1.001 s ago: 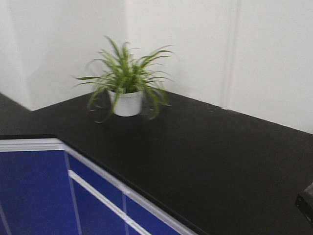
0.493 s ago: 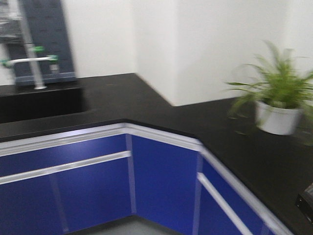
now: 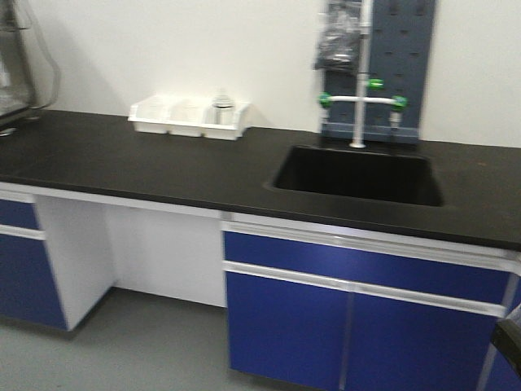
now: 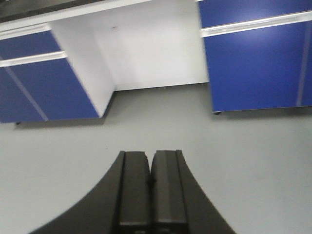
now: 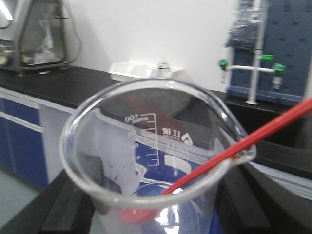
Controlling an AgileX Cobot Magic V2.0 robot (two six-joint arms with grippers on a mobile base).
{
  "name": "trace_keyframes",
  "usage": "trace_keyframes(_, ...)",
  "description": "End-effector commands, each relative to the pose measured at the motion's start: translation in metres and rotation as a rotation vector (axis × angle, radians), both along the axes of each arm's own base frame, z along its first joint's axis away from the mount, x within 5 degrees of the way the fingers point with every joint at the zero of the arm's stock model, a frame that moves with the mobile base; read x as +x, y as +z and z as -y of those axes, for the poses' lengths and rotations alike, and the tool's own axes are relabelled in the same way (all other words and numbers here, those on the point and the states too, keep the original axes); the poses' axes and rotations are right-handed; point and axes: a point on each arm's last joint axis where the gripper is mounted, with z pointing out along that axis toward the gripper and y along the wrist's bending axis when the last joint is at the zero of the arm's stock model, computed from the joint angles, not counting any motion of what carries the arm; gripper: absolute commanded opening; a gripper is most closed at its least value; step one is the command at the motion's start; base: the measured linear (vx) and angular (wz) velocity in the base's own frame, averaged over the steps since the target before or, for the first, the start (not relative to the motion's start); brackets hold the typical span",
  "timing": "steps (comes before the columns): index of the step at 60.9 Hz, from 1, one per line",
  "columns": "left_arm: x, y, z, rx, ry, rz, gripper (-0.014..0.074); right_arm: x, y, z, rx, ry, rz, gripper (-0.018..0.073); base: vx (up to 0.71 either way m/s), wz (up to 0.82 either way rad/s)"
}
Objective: Grab beaker from right and move to left
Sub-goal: 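Carry the beaker in the right gripper while driving to the tray counter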
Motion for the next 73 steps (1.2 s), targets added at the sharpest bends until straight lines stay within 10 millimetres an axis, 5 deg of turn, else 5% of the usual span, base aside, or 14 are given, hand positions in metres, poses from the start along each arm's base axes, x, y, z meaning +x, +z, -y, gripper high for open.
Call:
trace_keyframes(1, 0.0021, 0.0008, 0.0009, -0.003, -0.011, 0.064, -0.0006, -0.0011, 0.0116, -0.0016, 0.017, 0.021, 0.042, -0.0003, 0.17, 0.68)
trace_keyframes(73, 0.0021, 0.0008, 0.0009, -0.003, -0.011, 0.064, -0.0006, -0.0011, 0.0116, -0.0015, 0.015, 0.02, 0.042, -0.0003, 0.26, 0.56)
